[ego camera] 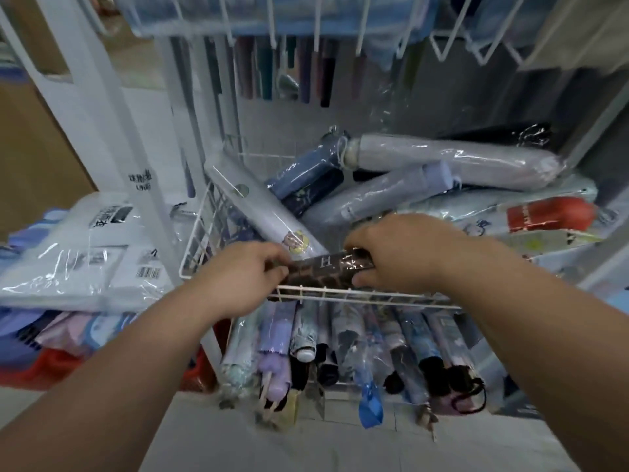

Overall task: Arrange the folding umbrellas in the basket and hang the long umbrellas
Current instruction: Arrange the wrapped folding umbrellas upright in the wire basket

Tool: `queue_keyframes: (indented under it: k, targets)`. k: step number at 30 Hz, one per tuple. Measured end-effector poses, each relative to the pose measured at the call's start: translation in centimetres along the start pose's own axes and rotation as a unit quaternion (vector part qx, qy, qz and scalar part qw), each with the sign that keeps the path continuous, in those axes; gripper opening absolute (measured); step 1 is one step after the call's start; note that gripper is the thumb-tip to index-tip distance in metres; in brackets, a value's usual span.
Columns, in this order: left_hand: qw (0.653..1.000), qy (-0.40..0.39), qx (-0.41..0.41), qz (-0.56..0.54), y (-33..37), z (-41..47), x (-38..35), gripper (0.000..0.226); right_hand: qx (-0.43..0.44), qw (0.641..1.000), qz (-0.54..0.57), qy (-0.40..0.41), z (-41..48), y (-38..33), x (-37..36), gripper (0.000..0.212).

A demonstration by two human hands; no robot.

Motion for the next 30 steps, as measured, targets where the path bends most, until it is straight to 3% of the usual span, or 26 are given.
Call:
queue_keyframes:
  k: [4, 9, 14, 16, 22, 25, 27, 30]
  targets:
    - [0.999, 0.033, -0.014, -0.013, -0.5, -0.3, -0.2, 0.020, 0.015, 0.999, -0.005, -0.045, 1.5, -0.1, -0.2, 0.042]
    - [0.993, 0.102, -0.036, -0.038, 0.0, -0.6, -0.3, 0.029, 0.039, 0.998, 0.010, -0.037, 1.0, -0.5, 0.2, 0.044]
    - [0.988, 0.092, -0.087, -0.092, 2.1, 0.0, 1.6, 0.075, 0.051, 0.989, -0.068, 0.122, -0.3, 0.4, 3.5, 0.040]
    - [0.987, 0.078, -0.112, -0.088, 3.0, 0.6, 2.1, 0.084, 0.049, 0.977, -0.078, 0.193, -1.0, 1.0, 5.2, 0.040]
    - [0.977, 0.139, -0.155, -0.034, 5.1, 1.9, 4.8, 0.049, -0.002, 0.958, -0.080, 0.275, -2.8, 2.9, 6.7, 0.046]
    - [0.978, 0.138, -0.139, -0.069, 5.5, 0.6, 5.5, 0.035, -0.049, 0.919, -0.047, 0.388, -3.7, 4.0, 5.6, 0.050]
    - [0.966, 0.116, -0.104, -0.208, 5.6, -0.6, 5.2, 0.029, -0.066, 0.878, 0.024, 0.474, -4.6, 3.8, 4.0, 0.048]
    - [0.906, 0.066, -0.053, -0.415, 6.0, -2.5, 3.3, 0.032, -0.101, 0.805, 0.236, 0.535, -5.7, 2.2, 1.2, 0.044]
Point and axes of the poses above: each hand's wrist, its own z-axis towards the middle knuckle, its own x-axis out of the back of the hand, y = z × x, the point moved 3 cm from there along z, towards the middle knuckle, and after that the axes turned 10 degrees about -x, right-handed, at the moved point
